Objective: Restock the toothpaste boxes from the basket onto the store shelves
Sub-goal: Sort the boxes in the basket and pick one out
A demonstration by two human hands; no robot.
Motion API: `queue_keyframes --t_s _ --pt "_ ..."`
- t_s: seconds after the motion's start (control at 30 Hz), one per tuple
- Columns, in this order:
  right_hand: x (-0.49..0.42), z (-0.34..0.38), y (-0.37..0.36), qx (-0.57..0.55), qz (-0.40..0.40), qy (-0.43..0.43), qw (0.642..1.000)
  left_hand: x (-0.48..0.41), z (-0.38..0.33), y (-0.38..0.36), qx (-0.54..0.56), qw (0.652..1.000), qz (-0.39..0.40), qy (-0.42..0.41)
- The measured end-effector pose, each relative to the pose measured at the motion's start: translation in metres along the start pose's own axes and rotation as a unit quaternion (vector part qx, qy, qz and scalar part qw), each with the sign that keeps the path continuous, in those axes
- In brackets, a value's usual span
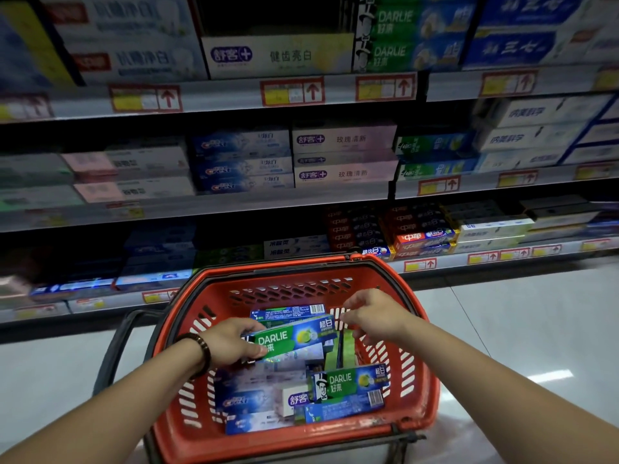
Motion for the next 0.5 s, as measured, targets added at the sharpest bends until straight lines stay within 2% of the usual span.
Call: queue_keyframes --t_s 0.2,0.5 --pt "0.008 0.016 0.016 -0.083 0.001 0.014 0.996 0.026 -0.031 0.015 0.162 0.986 0.035 -0.024" --pt "0.029 0.043 0.016 -0.228 0.041 0.094 0.968 0.059 -0.063 0.035 0.227 0.971 0.013 -0.071"
Point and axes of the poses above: each hand's wrist, its own x-axis away from the middle knuckle, its own y-axis out of the back of the hand, z = x × y, the point moved 1 cm from there along -x, towards the middle knuckle
